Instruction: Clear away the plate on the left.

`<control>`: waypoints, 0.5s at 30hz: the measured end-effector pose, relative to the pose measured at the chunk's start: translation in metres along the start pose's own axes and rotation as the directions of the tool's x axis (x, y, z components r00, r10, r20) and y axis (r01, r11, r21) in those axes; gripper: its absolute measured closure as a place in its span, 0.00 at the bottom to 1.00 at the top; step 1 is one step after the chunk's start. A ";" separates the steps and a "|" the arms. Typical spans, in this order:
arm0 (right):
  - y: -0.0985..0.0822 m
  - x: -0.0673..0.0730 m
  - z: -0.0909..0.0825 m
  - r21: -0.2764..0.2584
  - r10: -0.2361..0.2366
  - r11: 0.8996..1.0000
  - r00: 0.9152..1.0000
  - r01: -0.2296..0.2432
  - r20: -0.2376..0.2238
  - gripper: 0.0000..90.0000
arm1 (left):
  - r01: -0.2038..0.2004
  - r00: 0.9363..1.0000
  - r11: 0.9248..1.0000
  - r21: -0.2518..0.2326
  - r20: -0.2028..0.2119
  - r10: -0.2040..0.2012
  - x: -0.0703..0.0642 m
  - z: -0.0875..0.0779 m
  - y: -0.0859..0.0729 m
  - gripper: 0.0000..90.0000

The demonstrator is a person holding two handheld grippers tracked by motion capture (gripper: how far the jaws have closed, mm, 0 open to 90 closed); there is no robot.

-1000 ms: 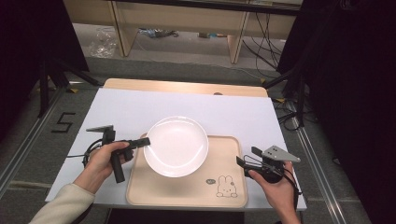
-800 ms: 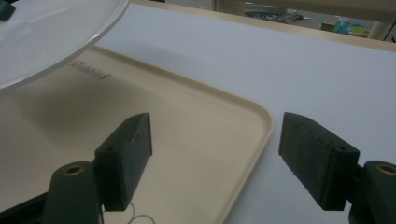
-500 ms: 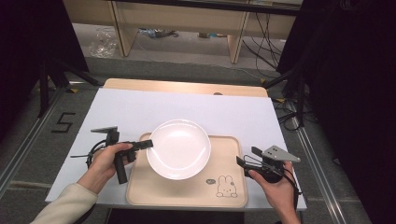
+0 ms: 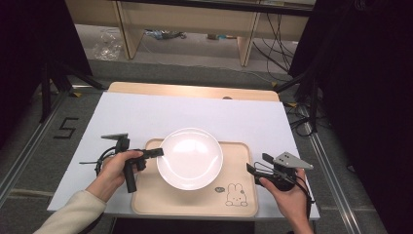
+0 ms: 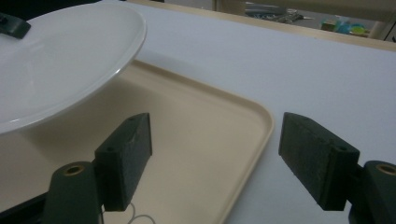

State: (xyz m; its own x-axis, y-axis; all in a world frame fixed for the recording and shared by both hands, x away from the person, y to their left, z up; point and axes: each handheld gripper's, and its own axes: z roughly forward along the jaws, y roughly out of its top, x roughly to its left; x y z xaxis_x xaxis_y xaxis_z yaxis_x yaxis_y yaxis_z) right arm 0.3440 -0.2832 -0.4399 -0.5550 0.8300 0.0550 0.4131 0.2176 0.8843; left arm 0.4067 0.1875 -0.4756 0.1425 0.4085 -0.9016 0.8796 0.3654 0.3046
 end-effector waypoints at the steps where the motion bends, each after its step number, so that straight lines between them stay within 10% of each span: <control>1: 0.000 0.000 0.000 0.000 0.000 1.000 1.000 0.000 0.000 0.29 | -0.005 1.000 1.000 0.002 0.002 0.005 0.000 0.001 0.000 0.97; 15: 0.000 0.000 -0.001 0.000 -0.006 1.000 1.000 0.006 0.006 0.29 | -0.009 1.000 1.000 0.012 -0.012 0.009 0.002 0.007 -0.002 0.97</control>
State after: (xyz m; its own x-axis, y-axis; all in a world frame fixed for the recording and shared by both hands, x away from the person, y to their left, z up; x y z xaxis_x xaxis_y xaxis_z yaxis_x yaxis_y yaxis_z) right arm 0.3437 -0.2837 -0.4396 -0.5530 0.8318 0.0469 0.4095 0.2224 0.8848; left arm 0.4083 0.1818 -0.4805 0.1449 0.4217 -0.8951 0.8835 0.3522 0.3089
